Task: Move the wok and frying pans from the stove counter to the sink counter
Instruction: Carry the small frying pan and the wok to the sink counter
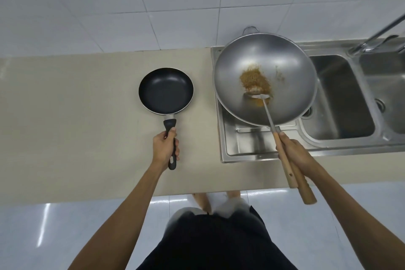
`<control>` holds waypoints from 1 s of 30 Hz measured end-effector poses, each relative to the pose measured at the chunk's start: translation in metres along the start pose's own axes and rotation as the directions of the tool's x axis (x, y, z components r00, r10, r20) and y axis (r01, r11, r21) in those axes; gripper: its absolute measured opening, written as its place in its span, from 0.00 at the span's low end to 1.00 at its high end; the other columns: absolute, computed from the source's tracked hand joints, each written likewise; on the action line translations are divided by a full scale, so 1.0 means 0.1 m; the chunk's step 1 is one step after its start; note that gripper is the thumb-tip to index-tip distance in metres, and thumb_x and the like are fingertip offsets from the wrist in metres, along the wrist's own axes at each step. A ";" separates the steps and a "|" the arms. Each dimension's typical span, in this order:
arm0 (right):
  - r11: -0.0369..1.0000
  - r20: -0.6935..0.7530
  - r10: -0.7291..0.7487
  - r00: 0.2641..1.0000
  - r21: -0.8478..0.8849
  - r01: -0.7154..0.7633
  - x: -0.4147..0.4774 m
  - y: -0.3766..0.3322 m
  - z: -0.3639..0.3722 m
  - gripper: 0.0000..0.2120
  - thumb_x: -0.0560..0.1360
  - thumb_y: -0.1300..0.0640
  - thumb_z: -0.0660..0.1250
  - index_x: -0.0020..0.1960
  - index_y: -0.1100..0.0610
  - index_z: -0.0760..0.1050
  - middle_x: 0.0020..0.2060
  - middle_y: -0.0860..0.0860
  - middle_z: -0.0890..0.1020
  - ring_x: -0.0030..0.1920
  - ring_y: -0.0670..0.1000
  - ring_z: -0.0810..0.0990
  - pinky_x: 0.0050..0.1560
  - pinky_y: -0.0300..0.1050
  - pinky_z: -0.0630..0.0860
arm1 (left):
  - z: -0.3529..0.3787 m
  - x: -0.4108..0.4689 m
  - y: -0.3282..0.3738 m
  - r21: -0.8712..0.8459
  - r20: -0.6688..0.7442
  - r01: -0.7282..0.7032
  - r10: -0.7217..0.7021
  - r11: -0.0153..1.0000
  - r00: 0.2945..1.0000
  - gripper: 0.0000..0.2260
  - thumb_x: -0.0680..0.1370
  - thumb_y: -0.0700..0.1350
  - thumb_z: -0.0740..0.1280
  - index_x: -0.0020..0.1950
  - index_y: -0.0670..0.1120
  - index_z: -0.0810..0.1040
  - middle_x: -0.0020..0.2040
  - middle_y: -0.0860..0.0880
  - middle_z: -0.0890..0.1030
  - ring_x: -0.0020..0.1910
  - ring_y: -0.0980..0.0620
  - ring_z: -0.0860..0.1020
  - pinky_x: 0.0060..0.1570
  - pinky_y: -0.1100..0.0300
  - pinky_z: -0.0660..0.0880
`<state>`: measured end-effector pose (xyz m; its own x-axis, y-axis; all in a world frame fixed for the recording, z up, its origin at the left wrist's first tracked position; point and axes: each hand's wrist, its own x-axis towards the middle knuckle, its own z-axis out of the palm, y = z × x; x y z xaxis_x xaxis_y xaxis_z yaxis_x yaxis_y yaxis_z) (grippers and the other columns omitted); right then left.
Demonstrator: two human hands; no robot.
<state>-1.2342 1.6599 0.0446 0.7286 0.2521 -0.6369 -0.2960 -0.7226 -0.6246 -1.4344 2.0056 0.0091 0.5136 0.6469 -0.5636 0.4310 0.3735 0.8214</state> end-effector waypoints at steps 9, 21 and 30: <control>0.996 0.020 0.064 0.998 0.067 -0.065 0.09 0.06 0.13 0.34 0.80 0.30 0.53 0.40 0.59 0.78 0.33 0.59 0.81 0.33 0.56 0.81 0.42 0.50 0.80 | 0.01 0.11 -0.01 0.002 0.035 0.027 -0.027 1.000 0.999 0.16 0.84 0.52 0.61 0.44 0.42 0.73 0.25 0.49 0.75 0.17 0.49 0.70 0.17 0.60 0.71; 0.988 0.028 0.089 0.996 0.124 -0.091 0.15 0.19 0.22 0.34 0.81 0.31 0.52 0.35 0.55 0.79 0.28 0.54 0.82 0.28 0.49 0.83 0.37 0.46 0.80 | -0.06 0.18 -0.07 0.019 0.077 0.069 -0.070 0.997 0.995 0.16 0.85 0.54 0.59 0.49 0.41 0.74 0.26 0.48 0.79 0.19 0.49 0.75 0.18 0.58 0.74; 0.993 0.046 0.060 0.997 0.101 -0.064 0.05 0.15 0.24 0.34 0.83 0.33 0.50 0.42 0.60 0.79 0.36 0.59 0.83 0.36 0.56 0.83 0.47 0.53 0.82 | -0.06 0.17 -0.06 0.041 0.051 0.076 -0.078 0.996 0.996 0.16 0.85 0.53 0.60 0.49 0.41 0.74 0.30 0.45 0.78 0.19 0.50 0.75 0.18 0.59 0.74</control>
<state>-1.2500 1.6658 0.0207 0.6805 0.2379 -0.6931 -0.4026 -0.6689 -0.6249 -1.4330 2.0181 -0.0047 0.5154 0.5814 -0.6296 0.4985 0.3941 0.7721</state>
